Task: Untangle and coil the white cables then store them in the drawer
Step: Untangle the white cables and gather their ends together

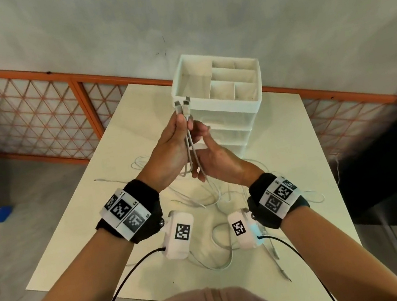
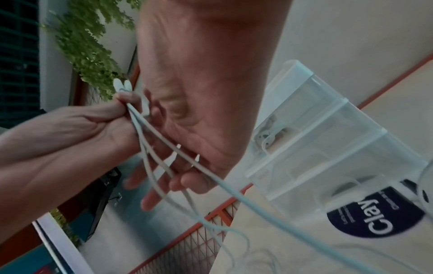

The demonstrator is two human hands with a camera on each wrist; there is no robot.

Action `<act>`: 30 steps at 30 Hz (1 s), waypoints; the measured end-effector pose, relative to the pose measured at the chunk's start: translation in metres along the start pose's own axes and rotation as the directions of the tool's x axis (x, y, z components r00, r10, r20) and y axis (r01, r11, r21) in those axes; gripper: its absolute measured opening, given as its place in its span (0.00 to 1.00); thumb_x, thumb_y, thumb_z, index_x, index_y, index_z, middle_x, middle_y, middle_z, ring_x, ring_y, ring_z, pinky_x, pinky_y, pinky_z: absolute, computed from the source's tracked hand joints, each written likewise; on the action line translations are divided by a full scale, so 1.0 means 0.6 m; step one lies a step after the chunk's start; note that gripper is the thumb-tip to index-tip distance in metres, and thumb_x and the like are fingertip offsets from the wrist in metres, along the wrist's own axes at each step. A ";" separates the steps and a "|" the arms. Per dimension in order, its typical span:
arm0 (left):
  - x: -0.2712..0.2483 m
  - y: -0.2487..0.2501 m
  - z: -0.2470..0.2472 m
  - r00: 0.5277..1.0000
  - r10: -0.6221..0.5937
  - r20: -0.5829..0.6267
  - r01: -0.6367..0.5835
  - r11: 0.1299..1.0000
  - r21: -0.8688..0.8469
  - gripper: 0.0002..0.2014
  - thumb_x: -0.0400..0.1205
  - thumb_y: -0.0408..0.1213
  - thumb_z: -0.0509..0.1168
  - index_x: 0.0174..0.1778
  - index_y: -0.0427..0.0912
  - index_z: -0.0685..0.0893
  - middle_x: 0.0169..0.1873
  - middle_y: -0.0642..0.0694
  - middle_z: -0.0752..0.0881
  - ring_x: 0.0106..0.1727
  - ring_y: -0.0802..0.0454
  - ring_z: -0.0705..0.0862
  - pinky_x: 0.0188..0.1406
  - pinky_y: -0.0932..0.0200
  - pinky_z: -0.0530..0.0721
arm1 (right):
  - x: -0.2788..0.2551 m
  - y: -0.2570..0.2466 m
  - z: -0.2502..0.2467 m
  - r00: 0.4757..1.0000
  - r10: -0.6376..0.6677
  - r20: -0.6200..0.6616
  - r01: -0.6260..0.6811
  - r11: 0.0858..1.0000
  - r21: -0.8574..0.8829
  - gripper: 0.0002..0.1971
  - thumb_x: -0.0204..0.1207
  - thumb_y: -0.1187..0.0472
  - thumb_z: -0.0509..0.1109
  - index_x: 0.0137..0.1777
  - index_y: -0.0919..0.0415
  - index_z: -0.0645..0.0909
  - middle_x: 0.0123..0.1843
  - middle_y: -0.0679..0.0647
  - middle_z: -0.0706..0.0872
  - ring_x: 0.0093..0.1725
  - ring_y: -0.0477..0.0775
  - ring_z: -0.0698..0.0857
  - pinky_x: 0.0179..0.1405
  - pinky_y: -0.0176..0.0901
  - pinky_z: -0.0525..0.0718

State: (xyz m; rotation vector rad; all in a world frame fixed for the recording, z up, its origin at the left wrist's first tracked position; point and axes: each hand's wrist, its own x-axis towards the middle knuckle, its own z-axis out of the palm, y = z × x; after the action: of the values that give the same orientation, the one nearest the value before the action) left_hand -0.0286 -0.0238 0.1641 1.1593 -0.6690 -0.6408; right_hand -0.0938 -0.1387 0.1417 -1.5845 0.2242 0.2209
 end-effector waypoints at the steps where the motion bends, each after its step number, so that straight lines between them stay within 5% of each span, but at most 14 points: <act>1: 0.001 0.004 0.002 1.000 0.020 0.011 -0.019 0.998 -0.054 0.16 0.87 0.45 0.45 0.40 0.44 0.71 0.39 0.46 0.80 0.43 0.52 0.82 0.45 0.58 0.81 | 0.000 0.003 0.005 1.000 0.012 0.019 -0.012 1.000 0.018 0.40 0.82 0.39 0.27 0.45 0.58 0.81 0.34 0.48 0.89 0.35 0.54 0.75 0.36 0.45 0.71; 3: 0.003 0.010 0.001 0.999 0.047 0.022 -0.044 0.992 -0.115 0.16 0.88 0.44 0.43 0.40 0.43 0.70 0.32 0.51 0.77 0.34 0.53 0.77 0.38 0.63 0.79 | 0.001 0.012 0.006 0.997 0.036 0.070 -0.027 0.991 -0.134 0.43 0.80 0.36 0.28 0.35 0.56 0.83 0.37 0.53 0.88 0.41 0.59 0.75 0.41 0.46 0.71; 6: 0.004 0.015 -0.013 0.998 0.049 -0.034 -0.051 0.996 -0.067 0.18 0.90 0.44 0.40 0.37 0.44 0.68 0.24 0.56 0.68 0.23 0.60 0.63 0.24 0.66 0.65 | -0.006 0.021 -0.014 0.999 0.038 -0.009 -0.038 0.930 -0.366 0.44 0.79 0.32 0.30 0.29 0.60 0.80 0.39 0.47 0.85 0.44 0.46 0.78 0.51 0.43 0.69; 8: 0.000 0.016 -0.024 0.994 0.049 -0.100 -0.052 0.998 -0.030 0.19 0.90 0.44 0.40 0.36 0.45 0.66 0.23 0.57 0.64 0.21 0.60 0.59 0.21 0.67 0.62 | -0.014 0.023 -0.038 0.997 -0.027 -0.066 -0.008 0.878 -0.479 0.37 0.77 0.30 0.47 0.31 0.63 0.80 0.39 0.41 0.83 0.46 0.43 0.78 0.54 0.44 0.71; 10: -0.007 0.018 -0.030 0.983 0.072 -0.170 -0.063 0.996 0.061 0.19 0.89 0.46 0.41 0.34 0.46 0.65 0.24 0.54 0.61 0.21 0.60 0.58 0.19 0.68 0.63 | -0.017 0.035 -0.071 0.996 -0.028 -0.088 -0.036 0.756 -0.654 0.23 0.69 0.35 0.70 0.39 0.58 0.84 0.50 0.46 0.83 0.55 0.50 0.74 0.62 0.49 0.70; 12: -0.017 0.025 -0.034 0.973 0.102 -0.205 -0.071 0.986 0.154 0.19 0.87 0.51 0.45 0.33 0.46 0.63 0.26 0.51 0.58 0.22 0.59 0.57 0.18 0.68 0.61 | -0.020 0.053 -0.105 0.989 -0.018 -0.149 -0.106 0.617 -0.780 0.18 0.68 0.44 0.76 0.50 0.57 0.86 0.56 0.51 0.82 0.59 0.52 0.72 0.70 0.52 0.65; 14: -0.022 0.034 -0.044 0.973 0.114 -0.199 -0.063 0.967 0.246 0.19 0.80 0.56 0.55 0.32 0.48 0.62 0.26 0.50 0.57 0.21 0.59 0.56 0.18 0.67 0.60 | -0.028 0.065 -0.136 0.967 -0.032 -0.253 -0.181 0.612 -0.770 0.15 0.70 0.48 0.77 0.53 0.54 0.86 0.56 0.52 0.85 0.61 0.51 0.76 0.73 0.52 0.66; 17: -0.020 0.028 -0.067 0.987 0.076 -0.142 0.029 0.779 0.626 0.18 0.70 0.55 0.73 0.33 0.48 0.72 0.22 0.54 0.62 0.21 0.59 0.60 0.21 0.67 0.60 | -0.050 0.055 -0.152 0.958 -0.062 -0.280 -0.156 0.705 -0.692 0.08 0.67 0.49 0.79 0.36 0.52 0.86 0.34 0.45 0.87 0.40 0.39 0.81 0.51 0.40 0.75; 20: -0.023 -0.001 -0.064 0.995 -0.101 -0.005 0.059 0.543 0.838 0.21 0.65 0.55 0.78 0.45 0.47 0.82 0.21 0.53 0.68 0.20 0.59 0.66 0.22 0.66 0.62 | -0.056 0.022 -0.144 0.945 -0.168 -0.280 -0.042 0.789 -0.612 0.16 0.65 0.53 0.81 0.33 0.67 0.85 0.30 0.64 0.85 0.30 0.43 0.79 0.37 0.37 0.73; 22: -0.024 -0.025 -0.051 0.985 -0.170 0.032 0.060 0.507 0.860 0.20 0.66 0.55 0.78 0.36 0.42 0.81 0.20 0.51 0.70 0.20 0.60 0.68 0.24 0.66 0.64 | -0.055 -0.006 -0.129 0.952 -0.210 -0.224 0.039 0.806 -0.591 0.16 0.65 0.57 0.81 0.32 0.70 0.82 0.31 0.71 0.84 0.29 0.49 0.80 0.34 0.42 0.76; 24: -0.021 -0.041 -0.042 0.976 -0.206 0.074 0.043 0.513 0.857 0.17 0.73 0.49 0.75 0.26 0.44 0.79 0.18 0.52 0.73 0.19 0.61 0.71 0.25 0.64 0.66 | -0.052 -0.027 -0.117 0.956 -0.231 -0.179 0.087 0.810 -0.580 0.15 0.66 0.62 0.81 0.31 0.70 0.79 0.27 0.68 0.82 0.25 0.50 0.80 0.30 0.42 0.77; 27: -0.017 -0.037 -0.046 0.985 -0.145 0.097 -0.002 0.543 0.840 0.06 0.79 0.38 0.70 0.38 0.42 0.88 0.24 0.48 0.83 0.23 0.62 0.77 0.30 0.57 0.75 | -0.053 -0.044 -0.116 0.968 -0.201 -0.148 0.083 0.820 -0.567 0.18 0.67 0.57 0.80 0.29 0.65 0.75 0.23 0.58 0.77 0.18 0.47 0.75 0.27 0.38 0.74; 30: -0.011 -0.019 -0.075 1.000 0.009 0.007 -0.011 0.533 0.846 0.15 0.76 0.49 0.62 0.42 0.42 0.88 0.25 0.48 0.84 0.27 0.51 0.78 0.34 0.53 0.77 | -0.059 -0.037 -0.133 0.996 -0.027 -0.087 -0.027 0.825 -0.564 0.19 0.68 0.50 0.79 0.32 0.64 0.77 0.22 0.56 0.77 0.21 0.48 0.75 0.36 0.41 0.73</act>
State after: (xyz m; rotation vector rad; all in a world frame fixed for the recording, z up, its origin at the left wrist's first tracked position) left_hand -0.0003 0.0051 0.1406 2.0736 -1.0445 -0.2655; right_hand -0.1213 -0.2176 0.1750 -2.1929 0.2432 0.2272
